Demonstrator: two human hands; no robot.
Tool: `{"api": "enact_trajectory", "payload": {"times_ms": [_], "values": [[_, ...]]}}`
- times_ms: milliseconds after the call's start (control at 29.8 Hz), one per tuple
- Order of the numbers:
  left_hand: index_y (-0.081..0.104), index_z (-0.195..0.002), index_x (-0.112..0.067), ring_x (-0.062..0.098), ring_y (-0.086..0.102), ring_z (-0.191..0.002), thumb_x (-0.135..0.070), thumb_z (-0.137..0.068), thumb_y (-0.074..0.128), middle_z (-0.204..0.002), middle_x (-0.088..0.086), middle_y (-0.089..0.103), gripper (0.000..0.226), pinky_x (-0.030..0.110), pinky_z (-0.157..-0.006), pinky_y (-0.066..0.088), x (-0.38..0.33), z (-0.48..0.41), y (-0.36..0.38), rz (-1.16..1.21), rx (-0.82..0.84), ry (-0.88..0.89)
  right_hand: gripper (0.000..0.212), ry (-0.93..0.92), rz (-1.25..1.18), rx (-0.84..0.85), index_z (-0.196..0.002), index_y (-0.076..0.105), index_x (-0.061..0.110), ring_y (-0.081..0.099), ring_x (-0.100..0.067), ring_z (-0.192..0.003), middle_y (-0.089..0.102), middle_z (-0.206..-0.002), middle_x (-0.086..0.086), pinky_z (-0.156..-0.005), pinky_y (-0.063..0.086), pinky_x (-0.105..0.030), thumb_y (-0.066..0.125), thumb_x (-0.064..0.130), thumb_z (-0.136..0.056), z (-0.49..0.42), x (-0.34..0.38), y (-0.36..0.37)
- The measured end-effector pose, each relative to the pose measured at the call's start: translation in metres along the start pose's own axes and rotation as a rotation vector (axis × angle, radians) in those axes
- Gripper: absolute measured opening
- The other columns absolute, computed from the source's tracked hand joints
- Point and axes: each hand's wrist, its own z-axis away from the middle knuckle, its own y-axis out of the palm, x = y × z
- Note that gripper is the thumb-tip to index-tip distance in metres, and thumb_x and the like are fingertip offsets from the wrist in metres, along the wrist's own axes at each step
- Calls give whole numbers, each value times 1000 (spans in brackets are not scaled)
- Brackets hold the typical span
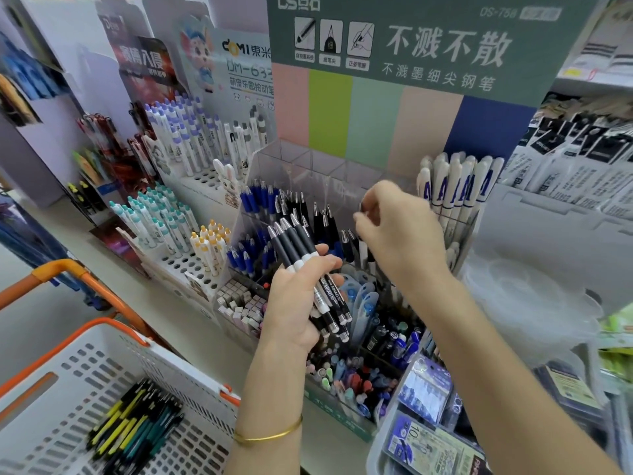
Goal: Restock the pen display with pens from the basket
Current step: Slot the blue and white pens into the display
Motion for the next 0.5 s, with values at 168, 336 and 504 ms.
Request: {"api": "enact_trajectory", "payload": {"times_ms": [168,336,504], "values": [[62,-105,-9,13,60,-59,-6,-74,71,-77,5,67,32,29,-52,48,0,1,2,8,88,-24,10,-21,434,199,-96,66,13,51,-26,-81,53,-91,-3,-56,31,-29,58,18,-92,0,0,12],[57,-111,-5,14,59,-58,-7,-71,67,-75,6,66,41,26,-46,47,-2,4,3,-12,197,-30,19,-21,158,68,-102,69,9,59,-28,-92,62,-101,-7,-70,47,-35,52,10,-93,-8,0,-4],[65,-91,-7,15,59,-59,-10,-66,74,-78,9,65,27,26,-47,47,-2,8,7,-30,345,-29,20,44,-311,375,-94,72,12,58,-5,-65,67,-76,6,-63,48,-17,57,25,-93,-5,15,-23]]}}
